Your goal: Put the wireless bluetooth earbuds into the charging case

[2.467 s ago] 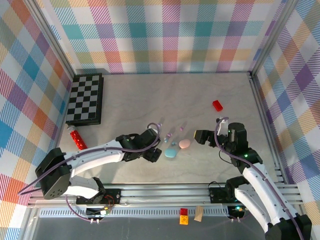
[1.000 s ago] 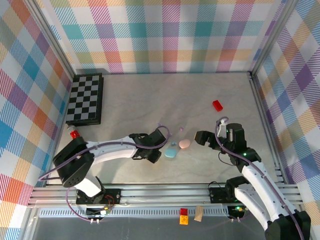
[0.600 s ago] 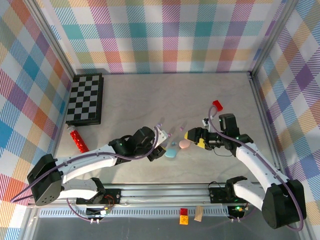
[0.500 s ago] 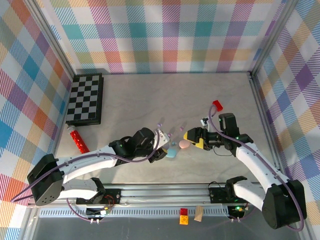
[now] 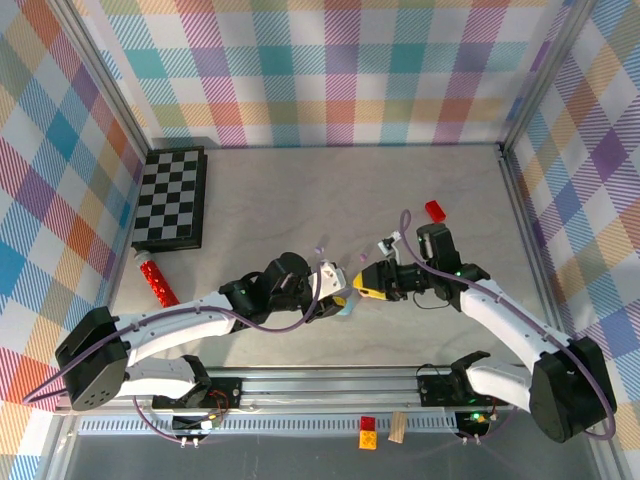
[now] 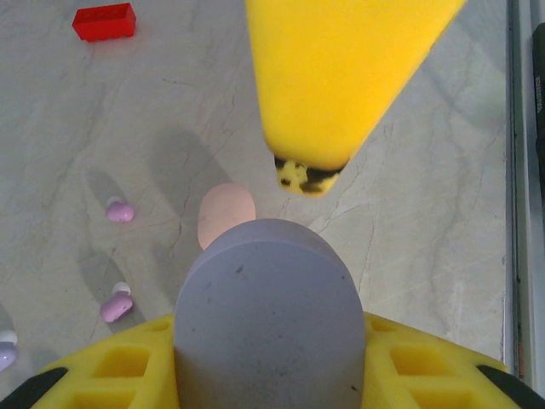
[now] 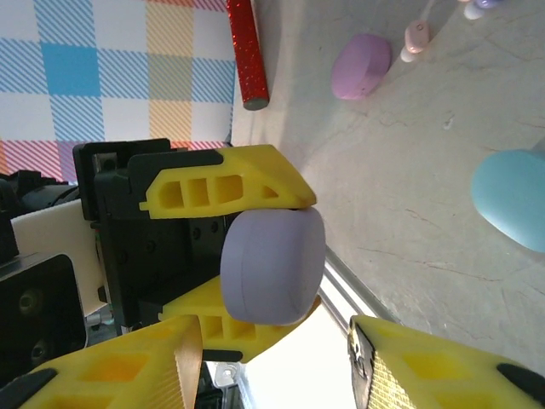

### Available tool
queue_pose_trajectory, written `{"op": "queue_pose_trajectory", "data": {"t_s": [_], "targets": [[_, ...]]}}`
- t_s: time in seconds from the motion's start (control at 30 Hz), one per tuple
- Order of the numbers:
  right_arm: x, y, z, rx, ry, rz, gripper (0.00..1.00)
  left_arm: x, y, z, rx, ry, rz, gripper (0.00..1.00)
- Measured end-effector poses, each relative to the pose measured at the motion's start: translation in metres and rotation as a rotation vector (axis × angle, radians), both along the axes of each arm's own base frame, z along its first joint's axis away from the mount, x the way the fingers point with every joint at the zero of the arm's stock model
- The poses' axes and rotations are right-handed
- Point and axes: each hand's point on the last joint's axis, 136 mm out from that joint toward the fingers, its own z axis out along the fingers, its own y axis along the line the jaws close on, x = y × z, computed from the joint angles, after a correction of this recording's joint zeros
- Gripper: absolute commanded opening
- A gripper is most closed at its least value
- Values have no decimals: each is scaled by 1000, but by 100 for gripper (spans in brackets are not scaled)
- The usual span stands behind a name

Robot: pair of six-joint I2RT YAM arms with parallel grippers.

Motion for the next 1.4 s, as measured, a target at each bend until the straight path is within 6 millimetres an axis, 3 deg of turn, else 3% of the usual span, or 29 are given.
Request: {"op": "queue_pose_trajectory", "data": {"t_s": [0.47, 0.67, 0.8, 0.97, 1.13, 1.23, 1.4], "targets": [[-5, 18, -12, -28, 39, 55, 45, -3, -6, -4, 10, 1, -33, 35], [-3, 19, -13, -35, 40, 52, 38, -3, -9, 1, -8, -6, -38, 35], [-2, 19, -13, -38, 28, 51, 24, -3, -8, 0, -5, -5, -37, 36], [-1, 19, -12, -45, 16, 52, 17, -2, -9, 0, -8, -2, -31, 54], [5, 13, -2, -27, -2, 17, 13, 3, -15, 17, -84, -31, -13, 81], [19, 2, 13, 17, -20, -44, 12, 5, -13, 29, -155, -48, 13, 97], [39, -14, 36, 126, -24, -125, 13, 15, -8, 46, -274, -66, 78, 100]]}}
